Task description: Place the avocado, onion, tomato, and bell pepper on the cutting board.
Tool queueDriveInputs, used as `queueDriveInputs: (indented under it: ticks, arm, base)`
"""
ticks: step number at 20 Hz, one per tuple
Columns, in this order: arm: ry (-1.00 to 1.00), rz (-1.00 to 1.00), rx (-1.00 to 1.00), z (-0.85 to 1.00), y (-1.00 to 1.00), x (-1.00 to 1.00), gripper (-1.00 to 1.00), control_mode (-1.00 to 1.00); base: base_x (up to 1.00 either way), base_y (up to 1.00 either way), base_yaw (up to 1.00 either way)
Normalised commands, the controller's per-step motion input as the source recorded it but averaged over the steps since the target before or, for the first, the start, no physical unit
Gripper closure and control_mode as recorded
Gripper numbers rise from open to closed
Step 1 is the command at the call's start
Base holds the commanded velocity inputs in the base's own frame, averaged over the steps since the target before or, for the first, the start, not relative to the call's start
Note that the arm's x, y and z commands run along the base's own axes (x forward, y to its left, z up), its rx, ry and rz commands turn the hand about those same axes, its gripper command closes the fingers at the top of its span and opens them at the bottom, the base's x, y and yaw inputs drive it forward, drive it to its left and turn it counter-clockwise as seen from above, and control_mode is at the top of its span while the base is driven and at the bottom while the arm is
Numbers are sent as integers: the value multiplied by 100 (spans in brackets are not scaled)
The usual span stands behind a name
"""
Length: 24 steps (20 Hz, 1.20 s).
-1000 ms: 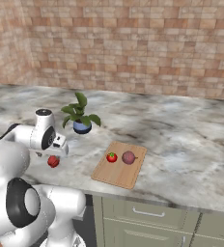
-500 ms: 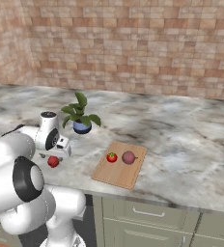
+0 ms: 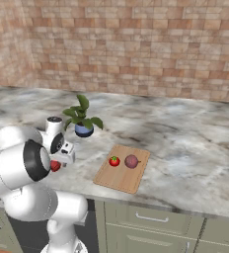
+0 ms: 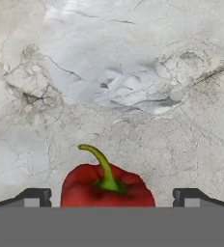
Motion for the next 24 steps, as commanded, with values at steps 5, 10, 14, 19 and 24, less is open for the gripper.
queueDriveInputs:
  ticks: [5, 10, 14, 19, 24]
  arm:
    - [9, 0, -2, -31, 9, 2, 100, -100]
    - [2, 0, 0, -5, 2, -10, 100, -100]
    - [-1, 0, 0, 39, -4, -33, 100, -100]
    - [-5, 0, 0, 73, -34, -48, 100, -100]
    - [-7, 0, 0, 76, -63, -55, 100, -100]
  base:
    - [0, 0, 0]
    - [0, 0, 0]
    - [0, 0, 0]
    - [0, 0, 0]
    - [0, 0, 0]
